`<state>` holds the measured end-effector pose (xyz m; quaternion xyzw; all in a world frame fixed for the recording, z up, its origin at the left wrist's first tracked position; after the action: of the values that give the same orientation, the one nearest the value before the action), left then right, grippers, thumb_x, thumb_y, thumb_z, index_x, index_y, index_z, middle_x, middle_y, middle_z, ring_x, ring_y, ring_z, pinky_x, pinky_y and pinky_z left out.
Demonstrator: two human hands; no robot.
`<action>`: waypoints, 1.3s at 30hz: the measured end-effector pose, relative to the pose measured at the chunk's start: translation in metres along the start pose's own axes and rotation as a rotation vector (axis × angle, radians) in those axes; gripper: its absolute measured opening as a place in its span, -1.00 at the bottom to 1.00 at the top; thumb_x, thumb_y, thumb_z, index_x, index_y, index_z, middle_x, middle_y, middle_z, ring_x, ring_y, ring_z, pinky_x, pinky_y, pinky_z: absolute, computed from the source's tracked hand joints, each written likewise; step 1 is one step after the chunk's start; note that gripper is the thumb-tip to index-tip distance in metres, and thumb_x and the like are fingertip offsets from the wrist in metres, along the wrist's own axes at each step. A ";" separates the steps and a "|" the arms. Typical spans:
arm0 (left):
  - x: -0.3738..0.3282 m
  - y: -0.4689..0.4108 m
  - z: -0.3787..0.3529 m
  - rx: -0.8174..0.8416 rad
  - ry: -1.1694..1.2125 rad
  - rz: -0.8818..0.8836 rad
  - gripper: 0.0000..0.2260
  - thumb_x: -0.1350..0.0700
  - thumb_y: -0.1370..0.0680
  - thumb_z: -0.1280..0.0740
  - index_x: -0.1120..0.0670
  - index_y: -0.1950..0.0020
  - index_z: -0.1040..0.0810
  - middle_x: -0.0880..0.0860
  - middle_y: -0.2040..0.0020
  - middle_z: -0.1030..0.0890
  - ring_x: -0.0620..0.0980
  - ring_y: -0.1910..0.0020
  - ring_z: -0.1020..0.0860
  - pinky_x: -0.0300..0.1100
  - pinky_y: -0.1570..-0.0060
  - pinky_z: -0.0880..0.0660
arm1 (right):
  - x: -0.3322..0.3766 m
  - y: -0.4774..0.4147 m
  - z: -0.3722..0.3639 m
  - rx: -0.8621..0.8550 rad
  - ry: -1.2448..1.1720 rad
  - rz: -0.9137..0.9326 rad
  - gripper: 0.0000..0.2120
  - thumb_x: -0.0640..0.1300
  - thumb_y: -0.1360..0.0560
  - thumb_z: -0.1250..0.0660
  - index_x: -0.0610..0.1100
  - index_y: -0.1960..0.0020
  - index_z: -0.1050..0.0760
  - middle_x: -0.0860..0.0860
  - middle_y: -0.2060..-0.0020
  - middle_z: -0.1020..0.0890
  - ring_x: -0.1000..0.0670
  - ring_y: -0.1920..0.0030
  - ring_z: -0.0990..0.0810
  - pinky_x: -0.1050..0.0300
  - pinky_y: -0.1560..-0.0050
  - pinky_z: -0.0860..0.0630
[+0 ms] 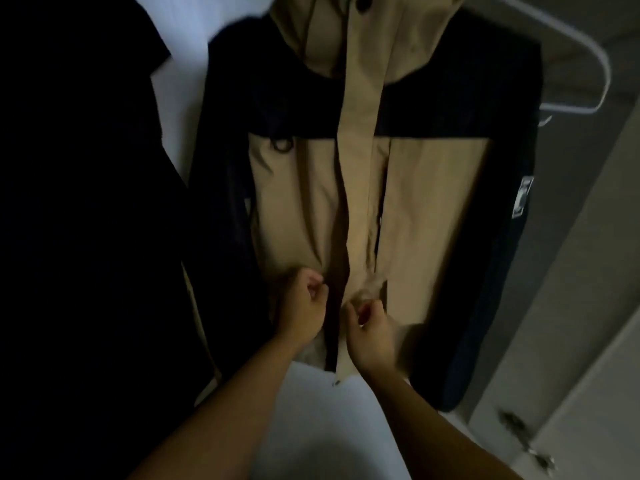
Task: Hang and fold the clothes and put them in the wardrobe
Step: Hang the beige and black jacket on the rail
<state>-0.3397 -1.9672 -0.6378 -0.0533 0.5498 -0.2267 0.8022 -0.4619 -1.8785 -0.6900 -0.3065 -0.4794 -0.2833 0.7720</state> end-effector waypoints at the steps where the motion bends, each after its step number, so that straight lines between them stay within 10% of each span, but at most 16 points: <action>1: 0.018 0.008 -0.011 0.055 -0.006 0.046 -0.81 0.11 -0.60 -0.37 -0.18 0.02 -0.44 -0.13 0.04 -0.56 -0.16 0.04 -0.55 -0.34 0.16 -0.43 | -0.017 0.005 -0.005 0.008 -0.035 -0.084 -0.84 0.12 -0.58 -0.32 0.07 0.09 -0.44 0.06 0.25 -0.59 0.06 0.26 -0.58 0.09 0.26 -0.52; 10: 0.125 0.055 -0.072 0.364 -0.088 0.321 -0.71 0.16 -0.55 -0.40 -0.11 -0.22 -0.51 -0.10 -0.17 -0.58 -0.01 -0.24 -0.56 -0.01 -0.20 -0.55 | -0.146 0.068 -0.059 0.141 -0.732 -1.124 -0.55 -0.26 -0.46 -0.40 -0.16 -0.31 -0.37 -0.16 -0.19 -0.50 -0.18 -0.19 -0.52 -0.08 -0.09 -0.54; 15: 0.153 0.068 -0.081 0.448 -0.115 0.303 -0.64 0.07 -0.43 -0.51 -0.16 -0.16 -0.52 -0.18 -0.07 -0.63 -0.08 -0.14 -0.60 -0.05 -0.10 -0.59 | -0.167 0.074 -0.078 0.163 -0.973 -1.125 -0.62 -0.33 -0.44 -0.31 -0.24 -0.26 -0.54 -0.13 -0.24 -0.60 -0.18 -0.29 -0.53 -0.17 -0.29 -0.44; 19: 0.163 0.074 -0.077 0.430 -0.103 0.298 -0.69 0.01 -0.42 -0.53 -0.15 -0.06 -0.49 -0.29 0.10 -0.56 -0.32 0.08 -0.53 -0.39 0.22 -0.42 | -0.181 0.084 -0.085 0.186 -0.990 -1.098 -0.68 -0.07 -0.56 -0.41 -0.18 -0.26 -0.56 -0.11 -0.15 -0.68 -0.16 -0.20 -0.62 -0.10 -0.08 -0.56; 27: 0.171 0.074 -0.079 0.364 -0.156 0.291 -0.86 -0.01 -0.56 -0.40 -0.17 0.16 -0.50 -0.22 0.14 -0.59 -0.15 0.08 -0.60 -0.08 0.02 -0.60 | -0.194 0.107 -0.086 0.295 -0.962 -0.954 -0.64 0.12 -0.61 -0.30 -0.04 -0.32 -0.50 0.01 -0.15 -0.70 -0.07 -0.14 -0.68 0.00 -0.02 -0.55; 39: 0.167 0.077 -0.083 0.357 -0.103 0.299 -0.92 0.04 -0.59 -0.39 0.00 0.06 -0.54 -0.09 0.18 -0.60 -0.14 0.17 -0.58 -0.18 0.19 -0.51 | -0.183 0.115 -0.085 0.296 -1.123 -1.007 -0.73 -0.15 -0.56 -0.41 -0.17 -0.24 -0.55 -0.06 0.21 -0.67 0.02 0.23 -0.64 0.04 0.01 -0.63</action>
<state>-0.3430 -1.9554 -0.8390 0.1599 0.4612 -0.1958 0.8505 -0.3994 -1.8404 -0.9102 -0.0428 -0.9142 -0.3355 0.2235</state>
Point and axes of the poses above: each hand's wrist, its own y-axis away from the middle knuckle, its own z-axis out of the back of the hand, x = y × z, the point moved 4 cm from there along -y, towards the middle knuckle
